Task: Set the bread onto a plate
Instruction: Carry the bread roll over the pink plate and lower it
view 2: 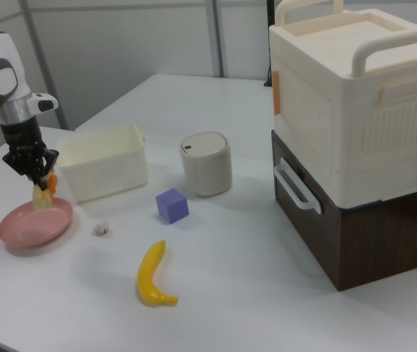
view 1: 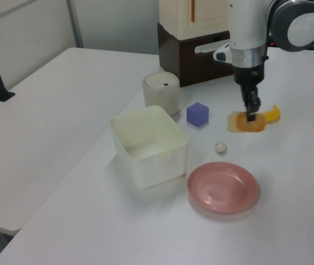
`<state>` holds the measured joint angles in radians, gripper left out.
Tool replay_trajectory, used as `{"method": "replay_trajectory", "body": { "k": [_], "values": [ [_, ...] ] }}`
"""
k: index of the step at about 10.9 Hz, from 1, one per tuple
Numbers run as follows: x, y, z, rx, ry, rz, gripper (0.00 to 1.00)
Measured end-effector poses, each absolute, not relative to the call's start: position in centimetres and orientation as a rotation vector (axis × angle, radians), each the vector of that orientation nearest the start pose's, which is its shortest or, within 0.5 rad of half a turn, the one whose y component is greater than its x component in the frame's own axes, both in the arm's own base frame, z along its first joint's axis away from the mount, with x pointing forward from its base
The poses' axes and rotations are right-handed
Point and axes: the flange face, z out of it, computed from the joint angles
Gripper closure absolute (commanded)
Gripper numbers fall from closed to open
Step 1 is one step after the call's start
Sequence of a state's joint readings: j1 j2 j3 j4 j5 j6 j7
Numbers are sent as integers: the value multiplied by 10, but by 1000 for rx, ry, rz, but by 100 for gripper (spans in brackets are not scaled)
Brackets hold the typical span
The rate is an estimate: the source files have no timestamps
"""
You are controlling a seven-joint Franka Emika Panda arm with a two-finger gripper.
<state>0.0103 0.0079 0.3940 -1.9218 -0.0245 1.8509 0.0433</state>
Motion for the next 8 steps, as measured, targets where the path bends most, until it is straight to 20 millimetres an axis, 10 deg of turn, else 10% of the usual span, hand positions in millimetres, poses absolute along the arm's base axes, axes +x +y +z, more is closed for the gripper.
{"method": "replay_trajectory", "body": {
  "k": [4,5,6,8],
  "values": [
    [520,264,426,-3272,-251,-114,100],
    [517,275,408,-3289,-289,-82,68],
    [511,285,394,-3300,-339,-51,1],
    [497,296,380,-3319,-404,5,0]
  ]
}}
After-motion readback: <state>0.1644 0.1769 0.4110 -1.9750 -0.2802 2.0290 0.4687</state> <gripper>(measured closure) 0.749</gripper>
